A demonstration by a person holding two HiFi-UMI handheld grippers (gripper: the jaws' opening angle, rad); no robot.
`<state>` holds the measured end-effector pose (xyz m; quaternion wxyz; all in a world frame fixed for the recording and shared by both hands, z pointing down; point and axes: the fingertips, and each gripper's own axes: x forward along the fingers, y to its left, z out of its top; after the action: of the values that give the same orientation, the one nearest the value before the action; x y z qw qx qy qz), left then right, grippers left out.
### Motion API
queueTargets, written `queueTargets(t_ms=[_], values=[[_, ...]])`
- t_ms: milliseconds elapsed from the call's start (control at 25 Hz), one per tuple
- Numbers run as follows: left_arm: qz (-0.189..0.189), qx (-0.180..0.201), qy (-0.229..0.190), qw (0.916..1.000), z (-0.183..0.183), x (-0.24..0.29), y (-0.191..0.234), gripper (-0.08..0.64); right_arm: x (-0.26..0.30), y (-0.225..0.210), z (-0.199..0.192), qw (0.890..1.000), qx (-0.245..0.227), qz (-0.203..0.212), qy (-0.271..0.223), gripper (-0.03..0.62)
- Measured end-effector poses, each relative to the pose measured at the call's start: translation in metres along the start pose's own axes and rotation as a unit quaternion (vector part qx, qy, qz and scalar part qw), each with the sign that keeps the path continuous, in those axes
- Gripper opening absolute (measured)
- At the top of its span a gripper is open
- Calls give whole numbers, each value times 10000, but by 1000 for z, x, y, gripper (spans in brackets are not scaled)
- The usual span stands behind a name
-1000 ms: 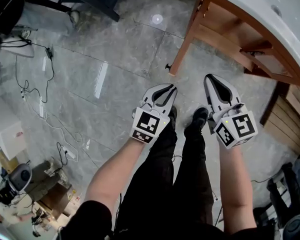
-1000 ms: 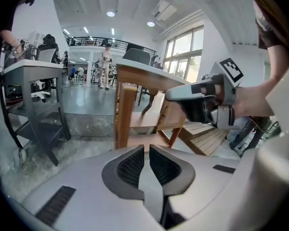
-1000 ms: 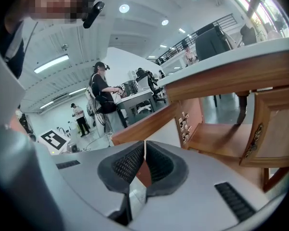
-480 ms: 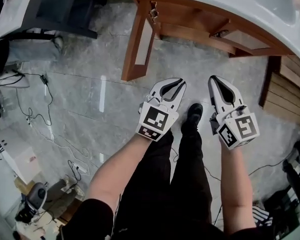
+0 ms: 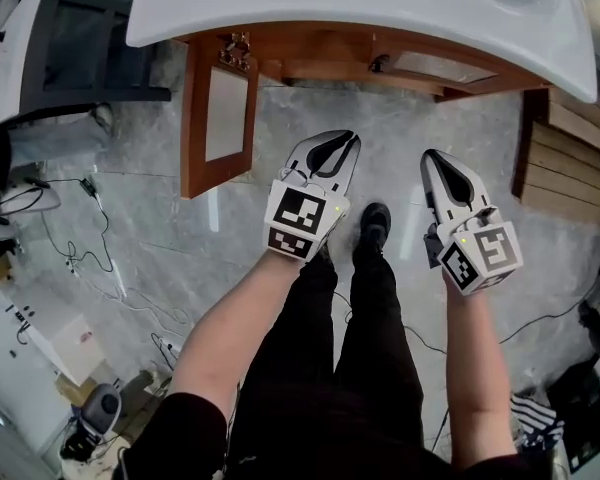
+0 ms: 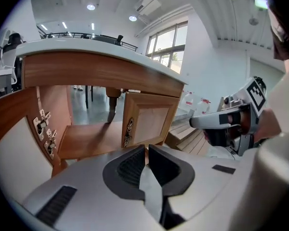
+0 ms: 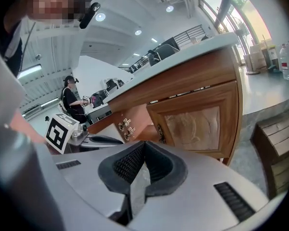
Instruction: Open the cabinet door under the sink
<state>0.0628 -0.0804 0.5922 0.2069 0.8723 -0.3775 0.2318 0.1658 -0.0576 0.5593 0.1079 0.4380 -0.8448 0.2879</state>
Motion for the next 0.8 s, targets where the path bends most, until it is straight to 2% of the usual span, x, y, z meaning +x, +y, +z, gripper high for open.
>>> queueTargets(t_ms=[240, 400, 560, 800], values=[[198, -104, -191, 9996, 18, 46, 17, 35, 25, -23, 3, 9996, -169, 187, 122, 17], [57, -89, -147, 9998, 15, 61, 23, 35, 48, -27, -2, 9994, -240, 129, 228, 25], [9, 135, -75, 9999, 5, 68, 44, 35, 79, -28, -4, 9992, -160, -38, 361, 45], [13, 146, -23, 9999, -5, 78, 81, 35, 131, -37, -18, 9984, -172, -322, 426, 58]])
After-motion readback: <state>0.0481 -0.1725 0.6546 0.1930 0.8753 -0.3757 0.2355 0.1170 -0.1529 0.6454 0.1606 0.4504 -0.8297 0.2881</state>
